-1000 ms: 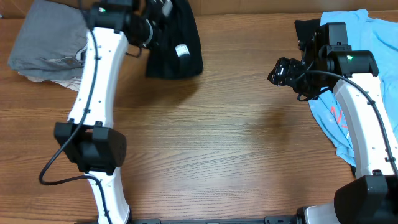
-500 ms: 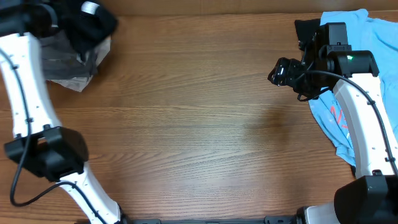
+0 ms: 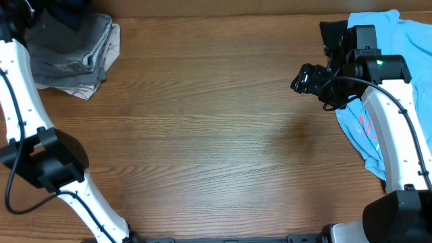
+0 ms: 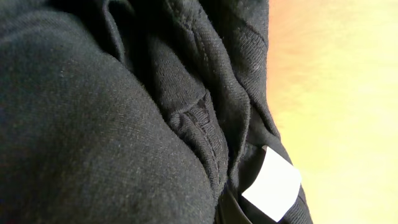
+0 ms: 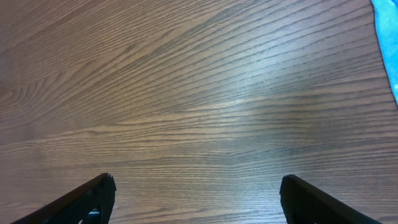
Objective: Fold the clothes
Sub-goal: 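Carry the bundle with the left gripper to the grey clothes stack, then lower the bundle onto the stack and open the left gripper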
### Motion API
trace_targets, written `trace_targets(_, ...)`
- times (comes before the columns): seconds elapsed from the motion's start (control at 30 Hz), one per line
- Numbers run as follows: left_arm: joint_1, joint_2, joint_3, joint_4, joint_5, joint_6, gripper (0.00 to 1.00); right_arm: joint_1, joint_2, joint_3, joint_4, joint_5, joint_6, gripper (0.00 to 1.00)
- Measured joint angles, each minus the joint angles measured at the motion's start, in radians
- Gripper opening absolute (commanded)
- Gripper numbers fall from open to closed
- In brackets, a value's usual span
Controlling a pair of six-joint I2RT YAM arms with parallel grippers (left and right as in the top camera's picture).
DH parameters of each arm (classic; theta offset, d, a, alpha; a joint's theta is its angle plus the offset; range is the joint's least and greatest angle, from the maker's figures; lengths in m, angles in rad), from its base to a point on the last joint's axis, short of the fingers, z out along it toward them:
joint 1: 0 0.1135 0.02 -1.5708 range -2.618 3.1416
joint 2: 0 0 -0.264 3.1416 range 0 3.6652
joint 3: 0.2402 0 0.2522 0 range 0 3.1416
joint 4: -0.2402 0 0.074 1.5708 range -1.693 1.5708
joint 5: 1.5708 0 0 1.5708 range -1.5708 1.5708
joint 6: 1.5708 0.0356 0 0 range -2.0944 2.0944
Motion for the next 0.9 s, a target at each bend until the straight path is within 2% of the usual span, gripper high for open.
trace_targets(0.17,0.0,0.103,0.0,-0.011,-0.001,-0.014,0.04,0.0,0.0,0.0,0.0,0.0,0.0,0.88)
trace_targets(0.47,0.0,0.191,-0.006,-0.231,-0.087,0.039,0.05,0.0,0.0,0.0,0.003,0.0,0.0,0.88)
trace_targets(0.6,0.009,0.191,-0.006,-0.251,-0.113,0.095,0.17,0.0,0.0,0.0,0.019,0.0,0.0,0.88)
trace_targets(0.7,0.018,0.191,-0.006,-0.268,-0.117,0.122,0.32,0.0,0.0,0.0,0.02,0.0,-0.001,0.88)
trace_targets(0.8,0.039,0.191,-0.006,-0.281,-0.097,0.148,0.38,0.0,0.0,0.0,0.02,0.0,0.0,0.88)
trace_targets(0.9,0.071,0.187,-0.006,-0.298,-0.019,0.233,0.43,0.0,0.0,0.0,0.02,0.0,0.0,0.88)
